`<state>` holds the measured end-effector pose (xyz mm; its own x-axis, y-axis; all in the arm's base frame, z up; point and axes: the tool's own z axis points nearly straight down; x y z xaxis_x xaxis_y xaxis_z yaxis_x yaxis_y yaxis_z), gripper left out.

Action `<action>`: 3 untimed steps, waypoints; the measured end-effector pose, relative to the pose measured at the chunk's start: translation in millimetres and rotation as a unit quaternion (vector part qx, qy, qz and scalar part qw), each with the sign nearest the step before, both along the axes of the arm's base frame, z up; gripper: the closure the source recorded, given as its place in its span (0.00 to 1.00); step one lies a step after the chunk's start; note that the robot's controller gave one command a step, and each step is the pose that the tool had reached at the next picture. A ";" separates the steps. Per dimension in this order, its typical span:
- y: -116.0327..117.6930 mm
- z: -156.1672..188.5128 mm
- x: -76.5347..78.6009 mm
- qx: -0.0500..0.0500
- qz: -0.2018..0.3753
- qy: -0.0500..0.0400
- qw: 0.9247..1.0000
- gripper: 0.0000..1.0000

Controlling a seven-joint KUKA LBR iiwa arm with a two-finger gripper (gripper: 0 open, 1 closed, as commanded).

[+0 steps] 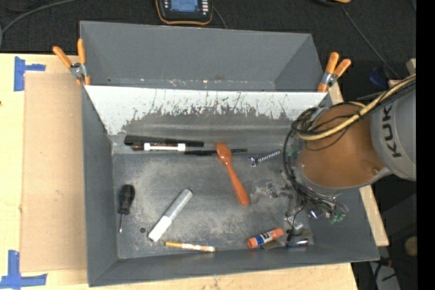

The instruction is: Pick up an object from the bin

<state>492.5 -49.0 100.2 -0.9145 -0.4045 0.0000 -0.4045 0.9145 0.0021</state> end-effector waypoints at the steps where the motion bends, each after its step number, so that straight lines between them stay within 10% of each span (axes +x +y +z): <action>1: -3.0 -30.1 1.0 0.000 -0.048 0.003 0.999 0.00; 2: -8.9 -30.6 9.9 0.001 0.106 -0.002 0.994 0.00; 3: -2.3 -31.2 0.8 0.001 -0.035 0.004 0.999 1.00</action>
Offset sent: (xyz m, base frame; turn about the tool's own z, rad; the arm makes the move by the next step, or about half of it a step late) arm 0.0096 -0.0101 -0.0302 -0.2133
